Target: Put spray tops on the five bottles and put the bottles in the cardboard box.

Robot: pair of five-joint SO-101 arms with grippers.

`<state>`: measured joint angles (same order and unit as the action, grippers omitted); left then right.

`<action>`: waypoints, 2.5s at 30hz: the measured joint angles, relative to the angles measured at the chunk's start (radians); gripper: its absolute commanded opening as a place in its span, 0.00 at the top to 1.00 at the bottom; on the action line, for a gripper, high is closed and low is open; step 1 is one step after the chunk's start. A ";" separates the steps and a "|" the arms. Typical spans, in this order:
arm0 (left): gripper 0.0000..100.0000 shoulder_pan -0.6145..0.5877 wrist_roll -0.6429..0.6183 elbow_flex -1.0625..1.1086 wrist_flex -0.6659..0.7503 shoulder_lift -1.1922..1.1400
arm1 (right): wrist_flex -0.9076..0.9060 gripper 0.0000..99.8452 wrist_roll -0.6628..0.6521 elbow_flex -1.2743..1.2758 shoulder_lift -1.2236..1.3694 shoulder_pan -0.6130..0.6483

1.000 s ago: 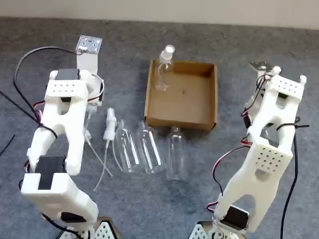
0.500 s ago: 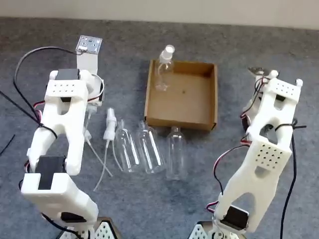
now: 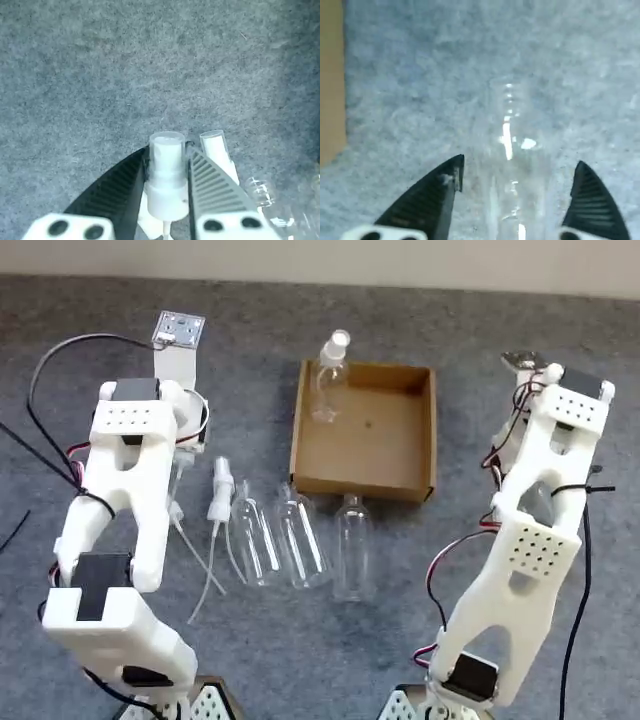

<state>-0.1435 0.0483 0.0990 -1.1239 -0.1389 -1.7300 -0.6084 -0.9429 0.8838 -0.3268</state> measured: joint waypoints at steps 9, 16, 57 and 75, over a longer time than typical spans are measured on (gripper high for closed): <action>0.97 0.000 0.000 0.000 0.000 0.000 | 0.032 0.71 0.000 0.000 0.000 0.040; 0.97 0.000 0.000 0.000 0.000 0.000 | 0.035 0.71 0.000 0.000 0.000 0.037; 0.97 0.066 0.023 -0.568 -0.509 0.169 | -0.015 1.00 0.390 0.137 -0.608 0.279; 0.97 0.278 0.028 -0.290 -0.508 0.868 | 0.697 1.00 0.523 1.263 -1.461 0.666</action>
<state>0.1343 0.0760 -0.1910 -1.6318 0.7296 -1.0334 -0.0852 0.3199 -0.5769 0.3391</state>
